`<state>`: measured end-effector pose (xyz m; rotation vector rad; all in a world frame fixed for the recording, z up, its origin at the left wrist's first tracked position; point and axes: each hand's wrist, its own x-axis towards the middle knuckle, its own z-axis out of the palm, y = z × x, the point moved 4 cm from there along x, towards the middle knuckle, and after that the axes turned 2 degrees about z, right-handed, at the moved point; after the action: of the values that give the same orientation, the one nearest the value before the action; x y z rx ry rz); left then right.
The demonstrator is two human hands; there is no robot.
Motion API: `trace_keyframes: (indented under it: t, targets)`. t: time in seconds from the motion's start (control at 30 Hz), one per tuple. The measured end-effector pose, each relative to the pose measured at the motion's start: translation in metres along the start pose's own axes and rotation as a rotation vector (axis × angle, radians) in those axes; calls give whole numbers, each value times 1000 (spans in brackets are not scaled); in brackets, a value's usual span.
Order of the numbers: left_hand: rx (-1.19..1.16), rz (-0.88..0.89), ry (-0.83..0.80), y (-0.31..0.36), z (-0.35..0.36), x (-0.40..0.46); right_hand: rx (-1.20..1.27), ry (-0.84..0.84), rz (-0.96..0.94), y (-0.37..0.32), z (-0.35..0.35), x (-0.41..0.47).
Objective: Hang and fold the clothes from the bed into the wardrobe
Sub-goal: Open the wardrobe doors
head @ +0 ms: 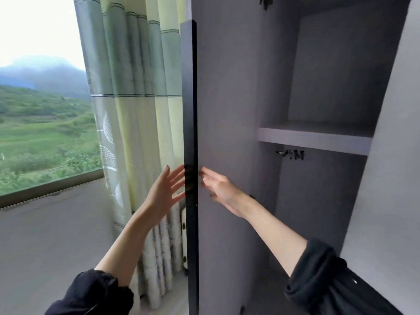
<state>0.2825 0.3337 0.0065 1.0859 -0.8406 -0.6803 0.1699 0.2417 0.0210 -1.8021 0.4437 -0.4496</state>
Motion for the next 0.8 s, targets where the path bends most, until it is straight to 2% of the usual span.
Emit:
trace_keyframes:
  t: [0.17, 0.3, 0.43, 0.5, 0.67, 0.73, 0.8]
  targets:
    - [192, 239, 246, 7, -6, -12, 28, -22, 5, 5, 0, 10]
    - [300, 252, 133, -7, 32, -10, 30, 124, 8, 29, -42, -3]
    - [342, 182, 6, -40, 89, 17, -171, 317, -27, 57, -123, -32]
    - [371, 152, -85, -62, 130, 38, -369, 450, -37, 73, -183, -55]
    - [404, 99, -301, -98, 255, 91, -1260, 891, -25, 86, -330, -114]
    - [403, 71, -398, -106, 315, 112, -1450, 954, 35, 88, -376, -134]
    - [404, 67, -462, -110, 363, 129, -1529, 943, 128, 95, -408, -147]
